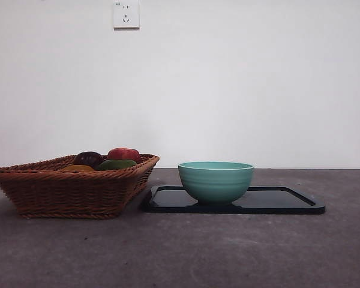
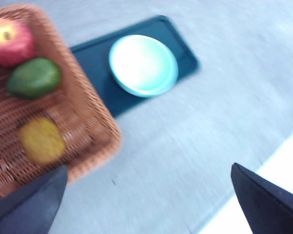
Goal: Pick up the wifruite, put it on the bowl, pick up the plate, put it on desk
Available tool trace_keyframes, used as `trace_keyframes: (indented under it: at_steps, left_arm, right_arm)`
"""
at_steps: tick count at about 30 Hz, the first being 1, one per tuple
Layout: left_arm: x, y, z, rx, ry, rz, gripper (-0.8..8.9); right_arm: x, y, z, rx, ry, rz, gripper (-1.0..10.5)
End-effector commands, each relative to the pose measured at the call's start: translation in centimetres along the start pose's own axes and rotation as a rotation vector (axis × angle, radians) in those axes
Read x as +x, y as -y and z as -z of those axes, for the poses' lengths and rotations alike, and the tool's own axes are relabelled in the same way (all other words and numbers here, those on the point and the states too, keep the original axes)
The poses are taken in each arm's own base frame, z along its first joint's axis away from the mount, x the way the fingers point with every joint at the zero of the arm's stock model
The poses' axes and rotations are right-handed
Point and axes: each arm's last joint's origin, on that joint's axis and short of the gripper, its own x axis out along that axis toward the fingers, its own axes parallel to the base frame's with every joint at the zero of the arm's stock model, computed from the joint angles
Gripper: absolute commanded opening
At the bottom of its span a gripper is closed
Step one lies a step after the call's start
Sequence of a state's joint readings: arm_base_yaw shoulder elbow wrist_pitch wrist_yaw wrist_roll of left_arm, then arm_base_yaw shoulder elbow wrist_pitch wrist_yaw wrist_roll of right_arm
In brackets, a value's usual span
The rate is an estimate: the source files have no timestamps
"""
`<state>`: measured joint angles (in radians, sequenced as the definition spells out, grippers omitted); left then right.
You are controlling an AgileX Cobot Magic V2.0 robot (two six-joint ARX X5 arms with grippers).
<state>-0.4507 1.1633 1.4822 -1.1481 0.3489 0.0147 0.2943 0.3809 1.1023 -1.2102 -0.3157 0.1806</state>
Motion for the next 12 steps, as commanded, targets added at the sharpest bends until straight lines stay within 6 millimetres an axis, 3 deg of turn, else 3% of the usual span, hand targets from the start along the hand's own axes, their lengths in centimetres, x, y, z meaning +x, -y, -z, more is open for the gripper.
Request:
trace_keyframes:
  at_steps: [1,7,12]
  left_arm:
    - [-1.5,1.2,0.7,0.080,0.013,0.055,5.62]
    - [-4.3,3.2,3.1,0.172,0.039,0.192,5.62]
    - [-6.2,4.0,4.5,0.241,0.089,0.233,5.62]
  right_arm:
    - [-0.2,0.0,-0.3,-0.006,0.021,0.016,5.6]
    - [0.1,0.0,-0.4,0.024,0.010,0.031,5.6]
    - [1.5,0.4,-1.0,0.059,-0.083,0.041,5.6]
